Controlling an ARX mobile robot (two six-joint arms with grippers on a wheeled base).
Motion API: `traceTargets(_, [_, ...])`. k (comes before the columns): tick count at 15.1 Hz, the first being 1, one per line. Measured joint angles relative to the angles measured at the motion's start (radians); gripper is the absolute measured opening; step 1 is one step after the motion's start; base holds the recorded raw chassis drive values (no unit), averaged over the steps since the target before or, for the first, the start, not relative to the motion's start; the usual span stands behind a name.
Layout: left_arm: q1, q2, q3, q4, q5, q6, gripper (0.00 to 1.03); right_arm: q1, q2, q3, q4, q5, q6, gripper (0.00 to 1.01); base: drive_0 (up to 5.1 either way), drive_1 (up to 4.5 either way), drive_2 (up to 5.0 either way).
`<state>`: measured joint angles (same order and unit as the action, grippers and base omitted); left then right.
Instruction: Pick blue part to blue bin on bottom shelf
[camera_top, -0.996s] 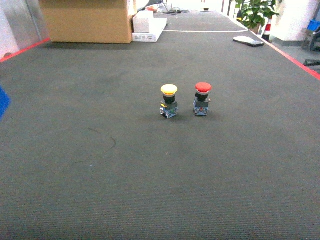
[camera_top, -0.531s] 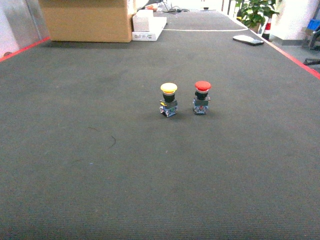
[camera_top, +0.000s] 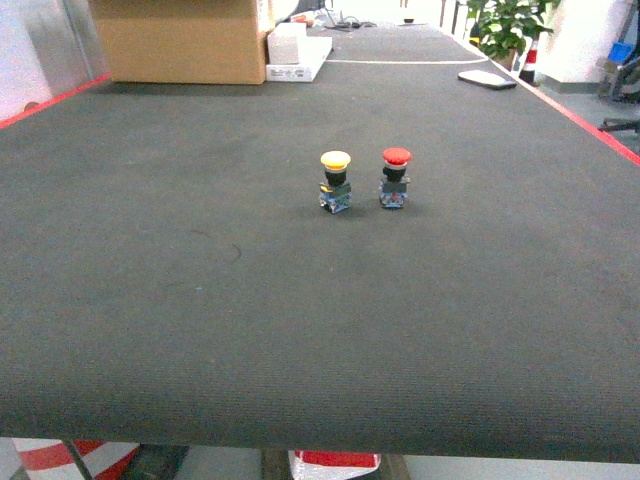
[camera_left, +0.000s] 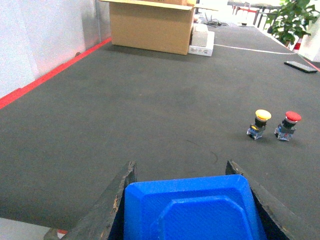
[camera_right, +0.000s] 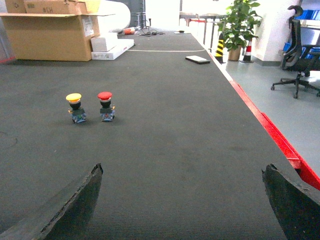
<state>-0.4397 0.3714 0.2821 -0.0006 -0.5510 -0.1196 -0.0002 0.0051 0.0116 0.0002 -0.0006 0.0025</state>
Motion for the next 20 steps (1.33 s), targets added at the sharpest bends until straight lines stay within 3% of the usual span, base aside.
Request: traceTargets(20, [0.000, 0.002, 0.000, 0.001, 0.000, 0.000, 0.44, 0.000, 0.000, 0.000, -0.005, 0.000, 0.000, 0.98, -1.7, -1.66, -1.7])
